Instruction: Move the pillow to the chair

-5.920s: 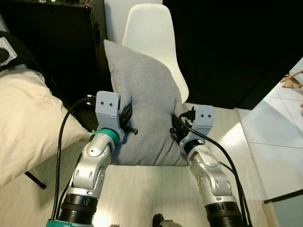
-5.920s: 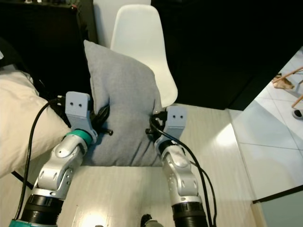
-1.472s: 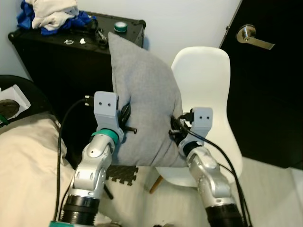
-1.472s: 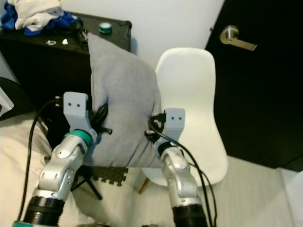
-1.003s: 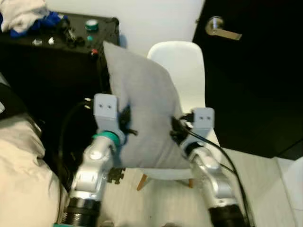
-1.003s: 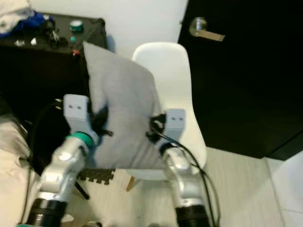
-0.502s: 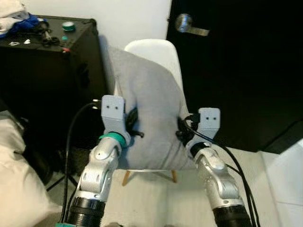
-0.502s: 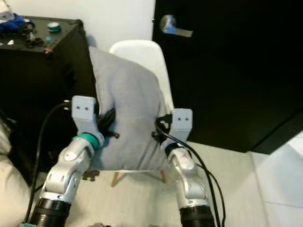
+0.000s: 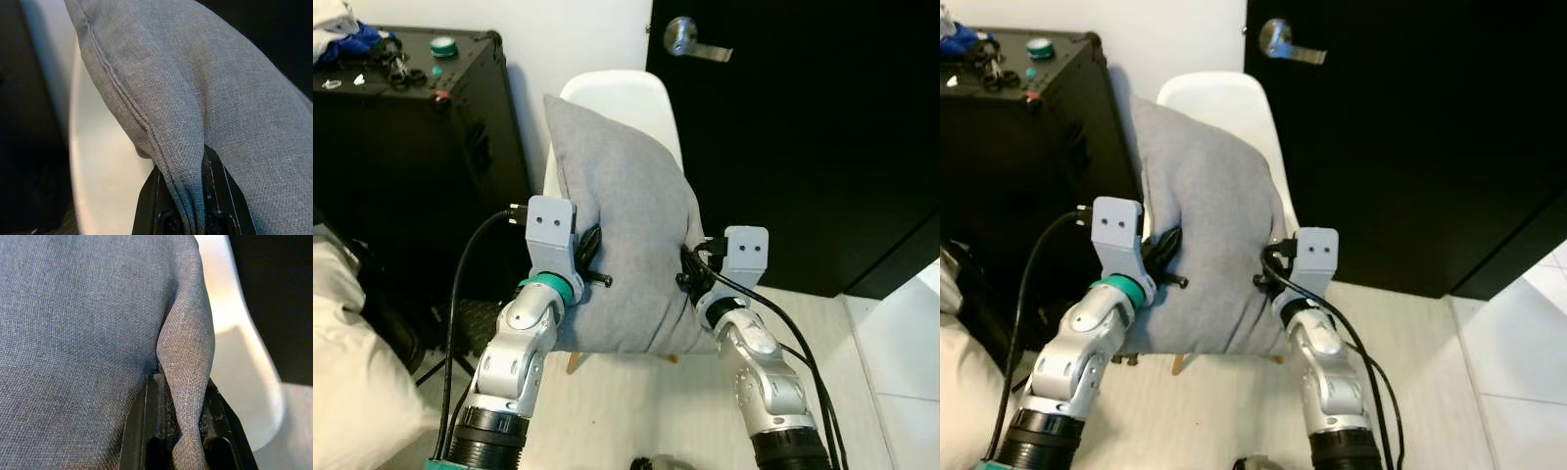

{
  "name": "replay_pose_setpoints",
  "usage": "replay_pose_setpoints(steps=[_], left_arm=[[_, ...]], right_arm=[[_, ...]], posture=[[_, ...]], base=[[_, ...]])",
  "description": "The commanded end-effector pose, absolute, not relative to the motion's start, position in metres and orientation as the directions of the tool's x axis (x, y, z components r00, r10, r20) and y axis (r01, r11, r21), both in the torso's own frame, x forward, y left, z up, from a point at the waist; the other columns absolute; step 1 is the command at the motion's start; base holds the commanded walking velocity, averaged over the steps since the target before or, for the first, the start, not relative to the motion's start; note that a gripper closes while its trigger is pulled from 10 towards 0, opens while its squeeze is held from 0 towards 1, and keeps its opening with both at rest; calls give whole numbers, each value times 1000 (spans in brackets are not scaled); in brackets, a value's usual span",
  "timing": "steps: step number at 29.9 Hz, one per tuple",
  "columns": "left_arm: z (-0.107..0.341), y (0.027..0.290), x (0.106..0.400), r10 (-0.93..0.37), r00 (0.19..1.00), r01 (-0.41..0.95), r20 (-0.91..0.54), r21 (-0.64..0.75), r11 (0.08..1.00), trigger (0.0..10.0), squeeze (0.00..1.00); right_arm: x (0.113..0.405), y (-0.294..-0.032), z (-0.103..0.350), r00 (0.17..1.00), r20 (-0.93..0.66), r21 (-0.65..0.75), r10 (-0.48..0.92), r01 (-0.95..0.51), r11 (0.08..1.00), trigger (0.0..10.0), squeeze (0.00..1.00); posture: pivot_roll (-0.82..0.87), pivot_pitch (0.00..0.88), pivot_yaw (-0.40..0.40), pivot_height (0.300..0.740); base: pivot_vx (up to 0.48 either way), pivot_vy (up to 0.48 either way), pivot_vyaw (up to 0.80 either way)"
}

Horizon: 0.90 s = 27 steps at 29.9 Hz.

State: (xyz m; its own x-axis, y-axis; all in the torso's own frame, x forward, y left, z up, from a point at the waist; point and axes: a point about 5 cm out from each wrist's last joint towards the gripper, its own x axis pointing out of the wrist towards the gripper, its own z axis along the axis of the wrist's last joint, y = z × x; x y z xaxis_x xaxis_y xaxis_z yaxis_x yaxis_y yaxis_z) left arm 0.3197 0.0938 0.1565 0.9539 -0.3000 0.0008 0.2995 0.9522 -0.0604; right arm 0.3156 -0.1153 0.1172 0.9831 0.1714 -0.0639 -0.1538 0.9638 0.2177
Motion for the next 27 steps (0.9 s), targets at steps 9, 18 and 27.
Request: replay_pose_setpoints(steps=[9, 18, 27], left_arm=[[164, 85, 317, -341, 939, 343, 53, -48, 938, 10000, 0], [164, 82, 314, -362, 930, 365, 67, -41, 930, 10000, 0], [165, 84, 314, -366, 927, 371, 81, -47, 928, 10000, 0]], right_arm=[[316, -111, 124, 982, -32, 211, 188, -177, 961, 10000, 0], [314, -111, 121, 980, -42, 214, 195, -182, 960, 10000, 0], [315, -111, 120, 979, -52, 224, 198, -181, 957, 10000, 0]], posture=[[55, 38, 16, 740], [53, 43, 13, 740], [53, 41, 13, 740]], base=[[0, 0, 0], [0, 0, 0], [0, 0, -744]])
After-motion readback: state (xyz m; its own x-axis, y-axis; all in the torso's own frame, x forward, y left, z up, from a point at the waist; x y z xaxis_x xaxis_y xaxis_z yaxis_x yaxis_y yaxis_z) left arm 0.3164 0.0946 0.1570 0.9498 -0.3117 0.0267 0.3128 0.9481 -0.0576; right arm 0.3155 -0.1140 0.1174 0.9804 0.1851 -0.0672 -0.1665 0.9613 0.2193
